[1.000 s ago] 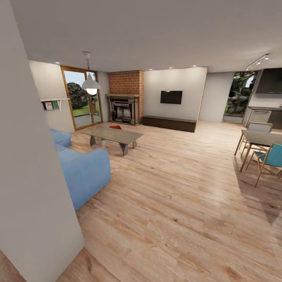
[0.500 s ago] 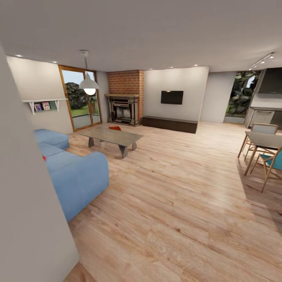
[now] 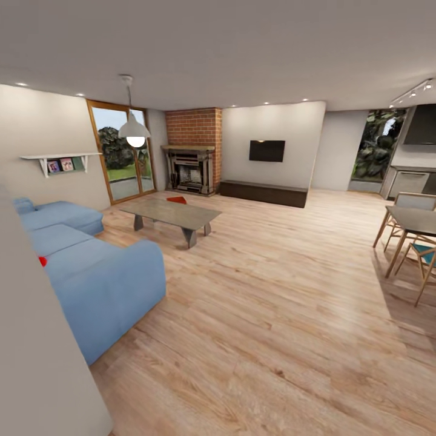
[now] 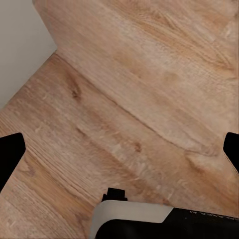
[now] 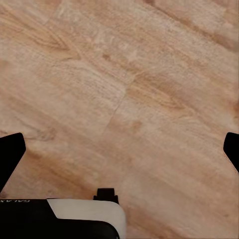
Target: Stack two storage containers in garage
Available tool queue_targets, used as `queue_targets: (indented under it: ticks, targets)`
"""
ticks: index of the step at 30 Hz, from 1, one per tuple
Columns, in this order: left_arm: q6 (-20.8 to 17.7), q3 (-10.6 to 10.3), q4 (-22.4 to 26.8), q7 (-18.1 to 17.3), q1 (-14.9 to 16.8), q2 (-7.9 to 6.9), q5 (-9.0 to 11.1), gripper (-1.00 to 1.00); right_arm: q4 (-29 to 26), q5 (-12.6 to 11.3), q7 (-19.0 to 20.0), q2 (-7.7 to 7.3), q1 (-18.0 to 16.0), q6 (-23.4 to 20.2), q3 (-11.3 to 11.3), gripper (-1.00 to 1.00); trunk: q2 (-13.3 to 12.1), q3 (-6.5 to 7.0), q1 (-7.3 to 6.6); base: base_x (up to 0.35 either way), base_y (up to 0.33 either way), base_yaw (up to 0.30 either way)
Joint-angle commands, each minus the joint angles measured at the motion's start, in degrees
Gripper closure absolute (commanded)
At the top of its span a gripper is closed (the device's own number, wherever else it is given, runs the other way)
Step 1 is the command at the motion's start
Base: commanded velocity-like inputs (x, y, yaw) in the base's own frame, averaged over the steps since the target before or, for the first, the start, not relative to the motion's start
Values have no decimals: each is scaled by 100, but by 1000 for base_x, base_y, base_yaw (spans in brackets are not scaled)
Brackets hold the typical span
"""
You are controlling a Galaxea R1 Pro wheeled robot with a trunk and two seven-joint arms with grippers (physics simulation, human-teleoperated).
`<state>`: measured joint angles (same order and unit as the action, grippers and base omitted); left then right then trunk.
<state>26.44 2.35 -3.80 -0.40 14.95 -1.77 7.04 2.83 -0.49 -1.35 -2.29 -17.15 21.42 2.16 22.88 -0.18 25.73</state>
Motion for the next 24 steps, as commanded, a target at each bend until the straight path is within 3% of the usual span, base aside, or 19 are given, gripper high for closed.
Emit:
queue_targets:
  ticks: [1,24]
  targets:
    - [37,20,-25,-4,8,0,6,-100,25,-4,-14,1,-8,37,22,-100,4,-2,6,326,-62,0]
    - [37,20,-27,-4,8,10,5,-100,16,40,36,10,-8,37,16,-100,4,-2,6,326,-85,0]
